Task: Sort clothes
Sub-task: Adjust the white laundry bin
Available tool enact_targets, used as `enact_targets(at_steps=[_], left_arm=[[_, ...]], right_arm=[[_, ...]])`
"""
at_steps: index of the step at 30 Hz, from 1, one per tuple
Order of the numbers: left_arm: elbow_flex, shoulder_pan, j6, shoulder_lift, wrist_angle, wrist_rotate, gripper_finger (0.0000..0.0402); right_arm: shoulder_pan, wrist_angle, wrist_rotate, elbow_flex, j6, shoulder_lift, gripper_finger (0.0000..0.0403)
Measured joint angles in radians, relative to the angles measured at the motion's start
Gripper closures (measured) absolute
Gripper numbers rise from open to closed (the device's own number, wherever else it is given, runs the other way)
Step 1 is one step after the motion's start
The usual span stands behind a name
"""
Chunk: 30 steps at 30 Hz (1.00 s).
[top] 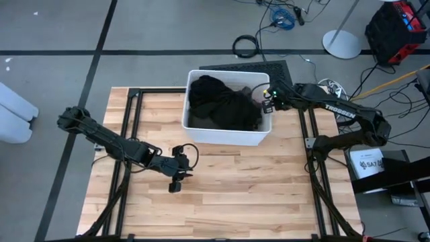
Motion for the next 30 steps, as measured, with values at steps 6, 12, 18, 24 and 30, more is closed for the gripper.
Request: enact_targets(at_steps=[6,12,18,24,30], left_arm=[[0.0,0.001,0.002,0.004,-0.002,-0.122,0.0293],[0.0,0.001,0.004,0.004,0.005,-0.141,0.0293],[0.0,0.001,0.005,0.004,0.024,-0.187,0.0293],[0.0,0.001,0.008,0.004,0.042,-0.202,0.0293],[0.0,0.003,0.043,0.006,0.137,-0.281,0.0293]], right_arm=[[0.0,0.027,-0.016,0.0,-0.035,-0.011,0.0403],[0.003,0.07,0.07,0.0,-0.057,-0.05,0.0403],[0.004,0.153,-0.016,0.0,-0.067,-0.033,0.0403],[0.004,0.23,-0.051,0.0,-0.101,-0.009,0.0403],[-0.004,0.29,-0.06,0.0,-0.128,-0.01,0.0403]])
